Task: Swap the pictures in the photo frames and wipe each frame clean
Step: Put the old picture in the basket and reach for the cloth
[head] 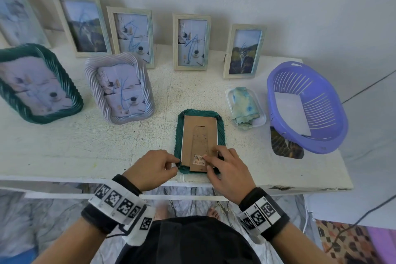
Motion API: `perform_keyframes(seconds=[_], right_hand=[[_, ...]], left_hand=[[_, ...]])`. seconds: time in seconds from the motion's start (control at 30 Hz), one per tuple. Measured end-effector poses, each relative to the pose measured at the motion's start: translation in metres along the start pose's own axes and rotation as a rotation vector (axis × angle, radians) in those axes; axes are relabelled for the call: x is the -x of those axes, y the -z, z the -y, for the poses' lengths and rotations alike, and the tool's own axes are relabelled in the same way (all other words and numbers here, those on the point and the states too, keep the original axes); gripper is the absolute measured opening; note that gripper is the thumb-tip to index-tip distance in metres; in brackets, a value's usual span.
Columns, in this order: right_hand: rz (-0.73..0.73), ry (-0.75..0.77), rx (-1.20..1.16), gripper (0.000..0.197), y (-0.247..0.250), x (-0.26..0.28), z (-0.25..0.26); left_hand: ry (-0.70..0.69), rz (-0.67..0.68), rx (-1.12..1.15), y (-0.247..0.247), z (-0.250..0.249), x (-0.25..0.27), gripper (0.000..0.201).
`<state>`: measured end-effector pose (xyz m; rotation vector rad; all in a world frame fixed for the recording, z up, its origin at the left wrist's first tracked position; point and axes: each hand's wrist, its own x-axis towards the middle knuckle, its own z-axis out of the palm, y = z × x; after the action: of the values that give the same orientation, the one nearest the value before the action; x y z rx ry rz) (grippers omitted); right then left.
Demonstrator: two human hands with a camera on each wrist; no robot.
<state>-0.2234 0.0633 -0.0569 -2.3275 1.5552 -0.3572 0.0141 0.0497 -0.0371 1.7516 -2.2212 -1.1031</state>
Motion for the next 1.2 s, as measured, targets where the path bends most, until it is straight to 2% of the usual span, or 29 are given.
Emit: perform_keyframes(seconds=[0.2, 0.43, 0.6, 0.73, 0.8, 0.97, 1.1, 1.2], right_hand=[[0.011, 0.003, -0.014, 0.038, -0.001, 0.000, -0.002], [0.013, 0.012, -0.022, 0.039, 0.000, 0.000, -0.003], [0.019, 0.005, -0.034, 0.039, 0.000, 0.000, -0.003], [0.034, 0.006, -0.030, 0.039, 0.001, 0.000, -0.003], [0.035, 0.018, -0.023, 0.038, 0.001, -0.001, -0.004], [0.081, 0.004, -0.017, 0.035, 0.005, -0.015, -0.005], [0.144, -0.014, -0.086, 0.025, 0.023, -0.038, -0.006], [0.114, -0.076, -0.114, 0.034, 0.035, -0.058, -0.014]], left_hand=[[0.109, 0.137, 0.502, 0.001, 0.007, 0.006, 0.036], [0.102, 0.030, 0.371, 0.002, 0.009, 0.009, 0.025], [0.080, 0.042, 0.465, -0.002, 0.008, 0.008, 0.024], [0.057, 0.005, 0.387, -0.003, 0.007, 0.007, 0.020], [0.031, -0.031, 0.268, -0.001, 0.006, 0.003, 0.020], [-0.116, -0.237, 0.075, 0.008, -0.006, -0.021, 0.021], [-0.253, -0.180, -0.166, 0.012, -0.028, -0.052, 0.041], [-0.227, -0.100, -0.343, 0.013, -0.038, -0.068, 0.040]])
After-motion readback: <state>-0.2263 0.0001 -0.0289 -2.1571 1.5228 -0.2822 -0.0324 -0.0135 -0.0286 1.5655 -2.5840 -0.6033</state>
